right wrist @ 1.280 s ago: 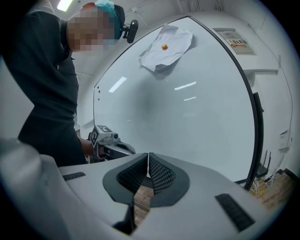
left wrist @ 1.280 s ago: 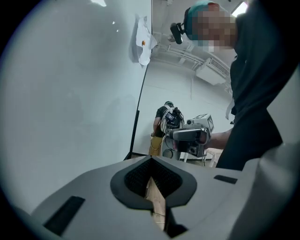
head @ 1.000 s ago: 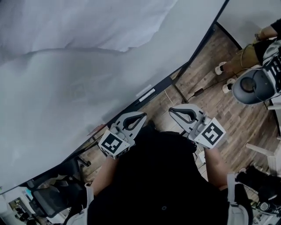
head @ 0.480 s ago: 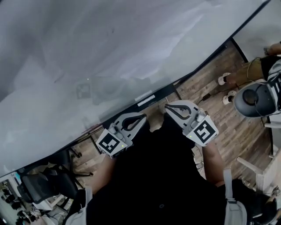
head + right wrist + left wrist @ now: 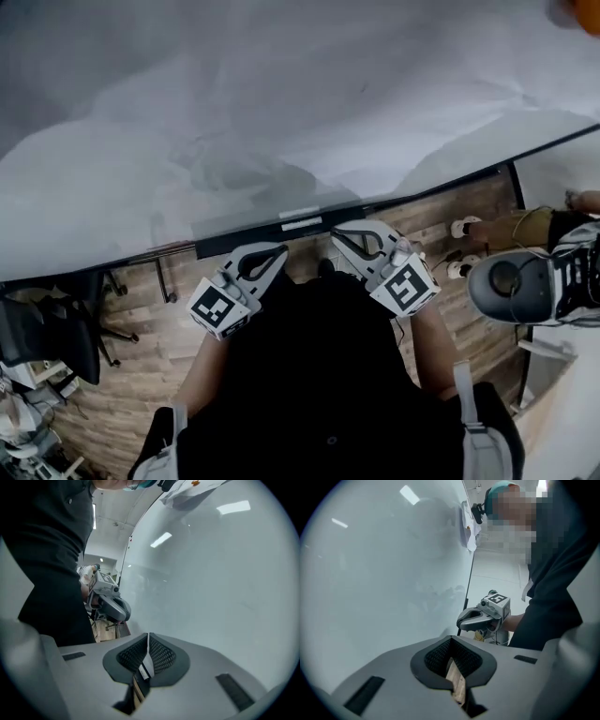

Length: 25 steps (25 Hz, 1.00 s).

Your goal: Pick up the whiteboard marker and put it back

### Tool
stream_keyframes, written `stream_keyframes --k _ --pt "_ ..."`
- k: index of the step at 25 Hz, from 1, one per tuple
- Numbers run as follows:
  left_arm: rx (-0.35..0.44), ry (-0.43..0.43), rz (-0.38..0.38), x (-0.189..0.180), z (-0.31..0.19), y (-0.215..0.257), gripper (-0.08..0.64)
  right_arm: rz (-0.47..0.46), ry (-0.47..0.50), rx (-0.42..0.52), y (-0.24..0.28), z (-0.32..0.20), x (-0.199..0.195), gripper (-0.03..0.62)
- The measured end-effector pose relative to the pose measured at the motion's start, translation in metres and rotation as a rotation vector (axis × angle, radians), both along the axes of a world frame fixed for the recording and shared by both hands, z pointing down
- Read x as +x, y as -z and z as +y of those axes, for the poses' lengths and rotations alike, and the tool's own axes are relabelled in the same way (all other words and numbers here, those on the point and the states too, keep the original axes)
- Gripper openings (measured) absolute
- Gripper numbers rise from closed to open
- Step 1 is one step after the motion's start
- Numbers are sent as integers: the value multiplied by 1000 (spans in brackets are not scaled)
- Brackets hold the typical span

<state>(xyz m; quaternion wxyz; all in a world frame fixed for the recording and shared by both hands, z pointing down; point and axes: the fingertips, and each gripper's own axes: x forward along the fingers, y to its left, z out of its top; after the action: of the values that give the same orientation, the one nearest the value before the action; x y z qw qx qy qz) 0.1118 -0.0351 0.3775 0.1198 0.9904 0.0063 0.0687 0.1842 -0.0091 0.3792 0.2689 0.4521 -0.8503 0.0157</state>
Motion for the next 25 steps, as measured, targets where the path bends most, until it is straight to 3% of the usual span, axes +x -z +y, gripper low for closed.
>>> stream_keyframes --k 12,25 --pt "32 185 3 -15 -20 -36 12 109 160 -96 -59 -21 -18 21" --pt "-21 258 -8 -35 -20 -64 12 179 206 -208 -113 -30 -30 21"
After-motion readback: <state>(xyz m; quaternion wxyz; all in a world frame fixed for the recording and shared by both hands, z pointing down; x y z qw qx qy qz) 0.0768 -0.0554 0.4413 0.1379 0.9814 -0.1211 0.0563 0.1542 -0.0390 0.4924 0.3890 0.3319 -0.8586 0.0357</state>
